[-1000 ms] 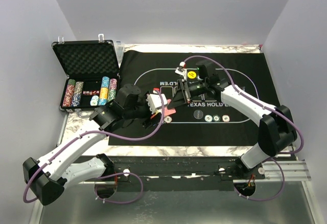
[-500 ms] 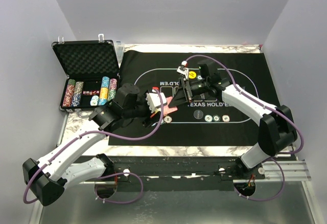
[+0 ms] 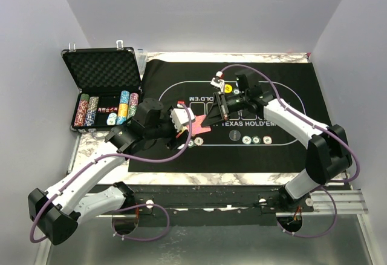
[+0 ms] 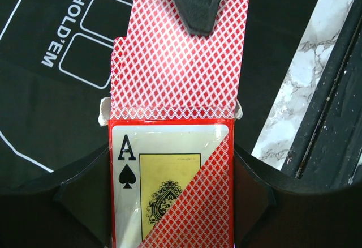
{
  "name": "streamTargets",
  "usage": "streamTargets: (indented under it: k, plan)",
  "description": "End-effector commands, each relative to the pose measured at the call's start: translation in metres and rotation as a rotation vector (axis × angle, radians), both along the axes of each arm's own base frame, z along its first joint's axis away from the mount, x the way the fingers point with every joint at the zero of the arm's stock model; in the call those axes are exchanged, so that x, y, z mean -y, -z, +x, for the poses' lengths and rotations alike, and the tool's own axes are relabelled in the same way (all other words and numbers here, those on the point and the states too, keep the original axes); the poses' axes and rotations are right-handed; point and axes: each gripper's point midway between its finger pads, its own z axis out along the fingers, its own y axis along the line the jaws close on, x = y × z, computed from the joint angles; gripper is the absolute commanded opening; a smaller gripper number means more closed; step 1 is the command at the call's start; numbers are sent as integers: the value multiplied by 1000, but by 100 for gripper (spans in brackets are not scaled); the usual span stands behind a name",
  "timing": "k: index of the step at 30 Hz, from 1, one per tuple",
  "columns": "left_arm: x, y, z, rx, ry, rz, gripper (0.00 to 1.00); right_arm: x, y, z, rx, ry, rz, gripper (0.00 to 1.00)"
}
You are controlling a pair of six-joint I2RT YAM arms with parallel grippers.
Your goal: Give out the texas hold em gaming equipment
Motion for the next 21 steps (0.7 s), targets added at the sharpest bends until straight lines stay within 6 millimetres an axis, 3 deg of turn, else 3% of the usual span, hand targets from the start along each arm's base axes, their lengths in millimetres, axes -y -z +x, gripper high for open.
streamTargets:
  k: [1,6,10,21]
  plan:
    - [3,-23,4,56,3,-76,0,4,-4,12,13,39,-17,16]
    - [0,-21,6,53,-7,-71,0,5,-10,13,19,33,-3,11]
    - [-7,-21,11,50,-35,-74,0,9,-17,16,34,43,9,1]
    - [-29,-14,21,9,-121,-85,0,29,-36,40,29,124,35,1]
